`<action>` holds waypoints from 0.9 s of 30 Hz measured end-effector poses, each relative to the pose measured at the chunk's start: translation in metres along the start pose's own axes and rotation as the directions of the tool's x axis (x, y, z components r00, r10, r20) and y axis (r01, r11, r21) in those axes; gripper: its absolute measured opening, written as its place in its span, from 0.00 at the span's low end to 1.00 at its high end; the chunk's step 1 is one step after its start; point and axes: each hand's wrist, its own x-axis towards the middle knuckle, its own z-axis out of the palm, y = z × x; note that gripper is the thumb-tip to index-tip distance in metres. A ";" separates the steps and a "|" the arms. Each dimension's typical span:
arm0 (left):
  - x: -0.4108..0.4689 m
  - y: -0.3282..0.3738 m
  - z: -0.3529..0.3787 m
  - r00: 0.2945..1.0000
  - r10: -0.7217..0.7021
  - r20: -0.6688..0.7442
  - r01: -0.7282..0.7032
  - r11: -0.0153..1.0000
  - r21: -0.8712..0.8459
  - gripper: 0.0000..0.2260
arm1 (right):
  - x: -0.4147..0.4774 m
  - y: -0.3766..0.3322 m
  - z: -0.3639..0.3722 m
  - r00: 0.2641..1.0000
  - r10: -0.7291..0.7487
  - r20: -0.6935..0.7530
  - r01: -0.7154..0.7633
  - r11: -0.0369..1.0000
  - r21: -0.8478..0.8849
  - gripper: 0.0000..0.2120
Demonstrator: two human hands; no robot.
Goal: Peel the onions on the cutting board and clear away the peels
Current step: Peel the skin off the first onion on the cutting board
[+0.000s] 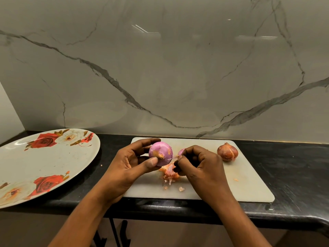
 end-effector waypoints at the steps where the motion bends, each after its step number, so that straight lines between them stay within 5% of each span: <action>1: 0.000 0.000 0.000 1.000 -0.006 0.006 0.007 1.000 -0.021 0.24 | 0.000 0.000 0.000 1.000 0.013 -0.009 -0.013 1.000 0.006 0.04; 11: 0.000 0.004 -0.002 0.998 -0.059 0.013 0.060 0.978 -0.201 0.22 | 0.002 0.002 -0.001 0.991 0.101 -0.093 -0.102 0.995 -0.011 0.05; 15: 0.001 0.002 0.000 0.998 -0.052 -0.016 0.050 0.990 -0.134 0.22 | 0.000 0.004 -0.001 0.997 0.025 -0.078 -0.034 0.992 -0.118 0.03; 27: -0.001 0.000 0.000 0.999 -0.030 0.021 0.028 0.995 0.091 0.21 | -0.003 -0.004 -0.001 0.999 -0.047 0.024 0.047 0.999 -0.011 0.19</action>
